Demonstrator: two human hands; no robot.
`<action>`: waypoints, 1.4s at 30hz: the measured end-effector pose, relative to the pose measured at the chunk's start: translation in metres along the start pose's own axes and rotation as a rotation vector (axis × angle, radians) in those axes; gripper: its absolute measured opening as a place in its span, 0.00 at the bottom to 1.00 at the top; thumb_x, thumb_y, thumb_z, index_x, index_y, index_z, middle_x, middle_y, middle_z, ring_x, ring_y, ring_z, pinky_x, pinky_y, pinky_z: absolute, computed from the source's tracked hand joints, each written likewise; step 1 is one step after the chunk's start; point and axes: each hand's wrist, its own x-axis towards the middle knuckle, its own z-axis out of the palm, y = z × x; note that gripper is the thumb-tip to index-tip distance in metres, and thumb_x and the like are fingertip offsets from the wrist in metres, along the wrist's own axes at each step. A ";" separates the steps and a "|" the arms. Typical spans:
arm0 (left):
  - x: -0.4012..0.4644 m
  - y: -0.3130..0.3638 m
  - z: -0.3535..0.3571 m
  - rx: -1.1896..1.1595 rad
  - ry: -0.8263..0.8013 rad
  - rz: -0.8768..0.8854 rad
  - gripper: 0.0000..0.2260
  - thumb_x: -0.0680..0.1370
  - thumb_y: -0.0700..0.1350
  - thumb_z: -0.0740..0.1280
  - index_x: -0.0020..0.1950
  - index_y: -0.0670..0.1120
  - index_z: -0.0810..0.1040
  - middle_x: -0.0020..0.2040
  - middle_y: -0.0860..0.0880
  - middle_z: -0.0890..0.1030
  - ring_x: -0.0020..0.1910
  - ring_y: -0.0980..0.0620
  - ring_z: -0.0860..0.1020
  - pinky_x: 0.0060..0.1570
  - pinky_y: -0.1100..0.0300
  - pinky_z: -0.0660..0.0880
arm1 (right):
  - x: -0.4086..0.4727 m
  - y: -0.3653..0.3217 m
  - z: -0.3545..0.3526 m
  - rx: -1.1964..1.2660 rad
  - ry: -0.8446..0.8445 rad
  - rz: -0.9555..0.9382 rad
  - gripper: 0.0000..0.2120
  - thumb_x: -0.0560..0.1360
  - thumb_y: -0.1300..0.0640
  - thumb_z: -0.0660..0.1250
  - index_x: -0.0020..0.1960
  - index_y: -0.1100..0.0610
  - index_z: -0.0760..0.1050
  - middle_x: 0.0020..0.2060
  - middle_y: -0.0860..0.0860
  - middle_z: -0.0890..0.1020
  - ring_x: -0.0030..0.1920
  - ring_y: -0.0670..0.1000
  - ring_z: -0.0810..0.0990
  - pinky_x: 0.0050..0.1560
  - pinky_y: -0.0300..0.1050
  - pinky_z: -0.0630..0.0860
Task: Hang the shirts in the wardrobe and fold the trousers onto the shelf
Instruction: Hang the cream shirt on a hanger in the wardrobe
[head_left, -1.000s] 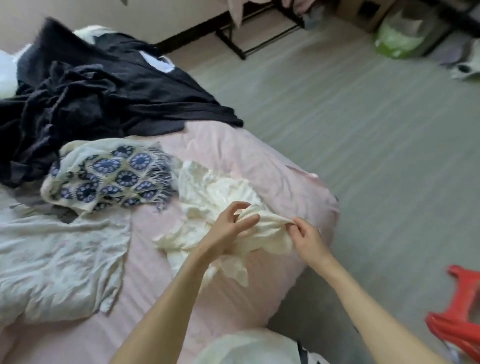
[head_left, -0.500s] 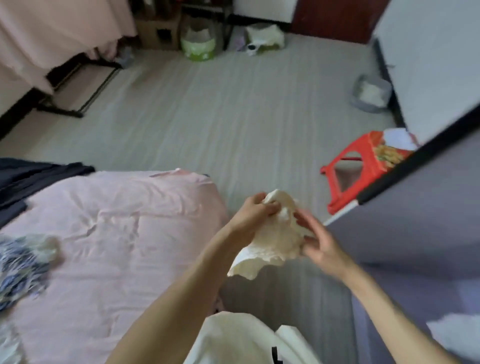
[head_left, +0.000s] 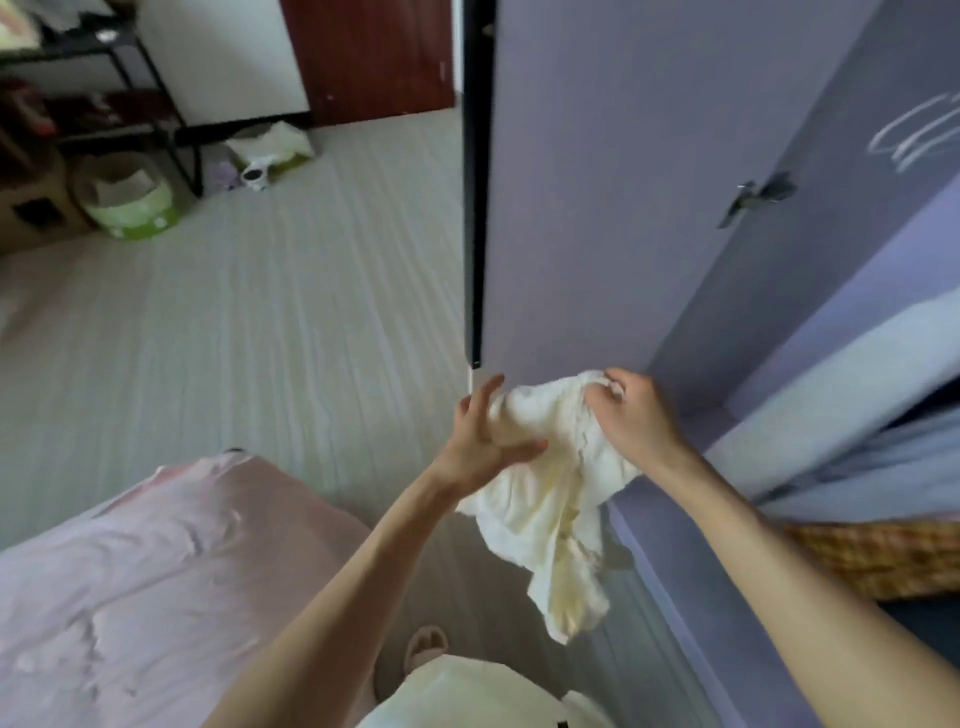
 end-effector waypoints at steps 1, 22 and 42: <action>0.003 0.004 0.014 0.083 -0.062 0.060 0.39 0.68 0.48 0.76 0.73 0.52 0.58 0.68 0.50 0.59 0.67 0.52 0.61 0.66 0.59 0.63 | 0.003 -0.005 -0.013 -0.015 0.032 0.010 0.18 0.72 0.62 0.61 0.28 0.55 0.57 0.24 0.49 0.61 0.30 0.51 0.60 0.32 0.45 0.59; 0.117 0.092 0.092 0.793 -0.142 0.317 0.09 0.78 0.44 0.57 0.54 0.44 0.75 0.55 0.41 0.78 0.53 0.38 0.76 0.48 0.53 0.72 | -0.013 0.086 -0.200 -0.111 0.847 0.539 0.14 0.78 0.59 0.55 0.62 0.60 0.70 0.59 0.61 0.75 0.58 0.61 0.73 0.57 0.52 0.70; 0.222 0.281 0.170 0.563 0.253 0.630 0.11 0.75 0.42 0.61 0.53 0.51 0.79 0.49 0.45 0.82 0.51 0.39 0.77 0.47 0.54 0.73 | 0.210 0.128 -0.285 0.508 0.587 0.321 0.13 0.78 0.66 0.56 0.61 0.62 0.71 0.46 0.57 0.74 0.38 0.51 0.73 0.38 0.42 0.73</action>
